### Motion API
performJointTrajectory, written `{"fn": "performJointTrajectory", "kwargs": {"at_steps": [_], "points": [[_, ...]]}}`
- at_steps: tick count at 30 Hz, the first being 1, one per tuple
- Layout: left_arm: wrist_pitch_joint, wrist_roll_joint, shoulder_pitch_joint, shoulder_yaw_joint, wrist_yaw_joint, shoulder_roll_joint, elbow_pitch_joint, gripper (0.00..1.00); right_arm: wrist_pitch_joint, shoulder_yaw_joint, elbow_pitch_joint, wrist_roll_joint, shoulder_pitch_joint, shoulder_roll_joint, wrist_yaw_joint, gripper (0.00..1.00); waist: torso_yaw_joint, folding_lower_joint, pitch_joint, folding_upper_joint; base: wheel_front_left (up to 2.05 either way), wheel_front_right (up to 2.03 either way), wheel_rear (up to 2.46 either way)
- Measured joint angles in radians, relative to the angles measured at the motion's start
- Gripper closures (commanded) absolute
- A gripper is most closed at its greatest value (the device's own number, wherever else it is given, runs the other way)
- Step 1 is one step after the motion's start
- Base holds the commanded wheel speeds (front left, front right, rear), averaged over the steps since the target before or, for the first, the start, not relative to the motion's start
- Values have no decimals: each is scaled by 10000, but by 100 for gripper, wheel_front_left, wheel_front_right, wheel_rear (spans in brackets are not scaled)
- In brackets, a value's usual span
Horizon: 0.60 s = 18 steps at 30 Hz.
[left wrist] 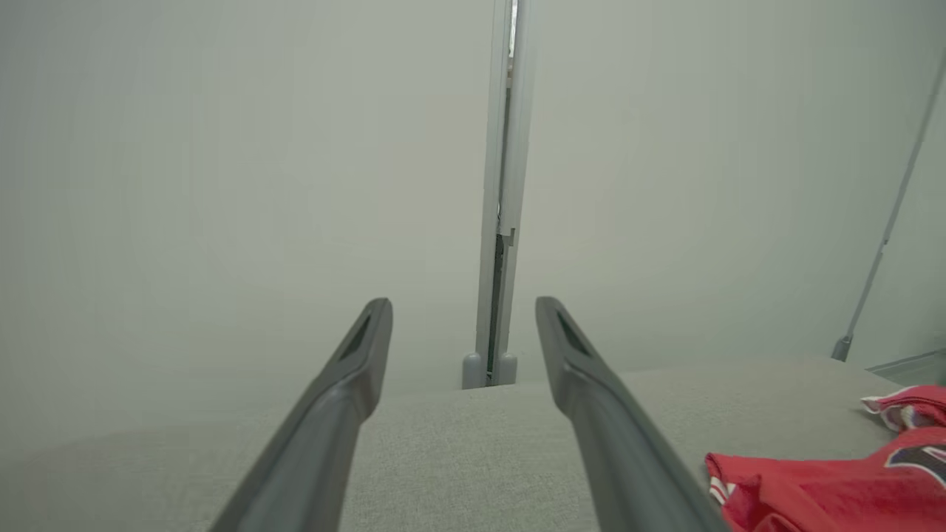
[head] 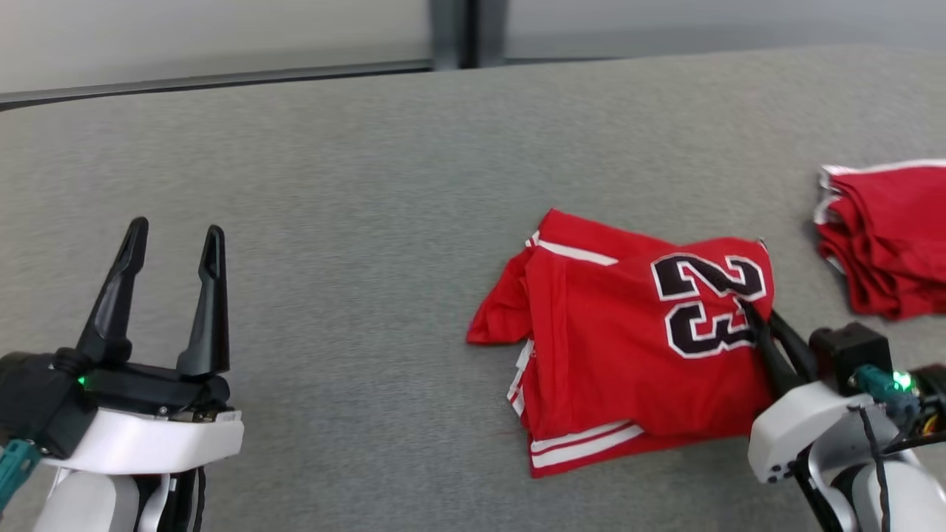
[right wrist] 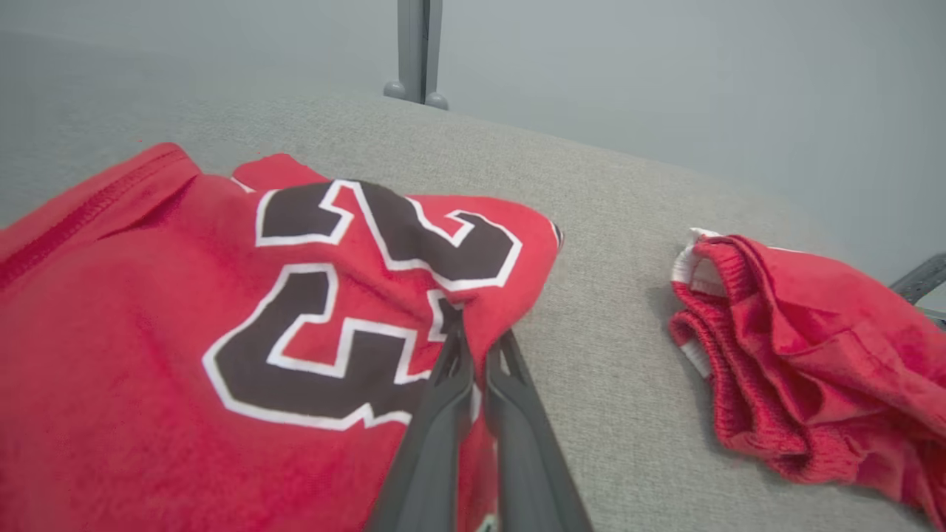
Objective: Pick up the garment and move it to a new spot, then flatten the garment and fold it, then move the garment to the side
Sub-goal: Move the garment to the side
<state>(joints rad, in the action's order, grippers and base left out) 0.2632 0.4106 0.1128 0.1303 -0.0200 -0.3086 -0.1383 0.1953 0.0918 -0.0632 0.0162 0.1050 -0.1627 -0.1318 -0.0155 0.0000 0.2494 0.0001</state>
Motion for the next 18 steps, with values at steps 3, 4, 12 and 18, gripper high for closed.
{"fn": "performJointTrajectory", "kwargs": {"at_steps": [3, 4, 12, 18], "points": [[-13, -52, 218, 15, 121, -182, -297, 0, -15, 240, 88, 44, 549, -364, -2, 100, -628, 0, 286, 0, 0, 0, 0], [-71, -52, 315, 10, 194, -261, -412, 0, -13, 286, 102, 65, 766, -533, 0, 100, -816, 0, 411, 0, 0, 0, 0], [-431, -132, 1252, 198, 591, -732, -1271, 0, 198, -535, 410, 424, 2872, -2395, 0, 100, -1801, 0, 2114, 0, 0, 0, 0], [-426, -167, 2027, 525, 917, -871, -1413, 0, 1035, -2165, 748, 470, 3352, -4102, -2, 100, -1847, 0, 3283, 0, 0, 0, 0]]}}
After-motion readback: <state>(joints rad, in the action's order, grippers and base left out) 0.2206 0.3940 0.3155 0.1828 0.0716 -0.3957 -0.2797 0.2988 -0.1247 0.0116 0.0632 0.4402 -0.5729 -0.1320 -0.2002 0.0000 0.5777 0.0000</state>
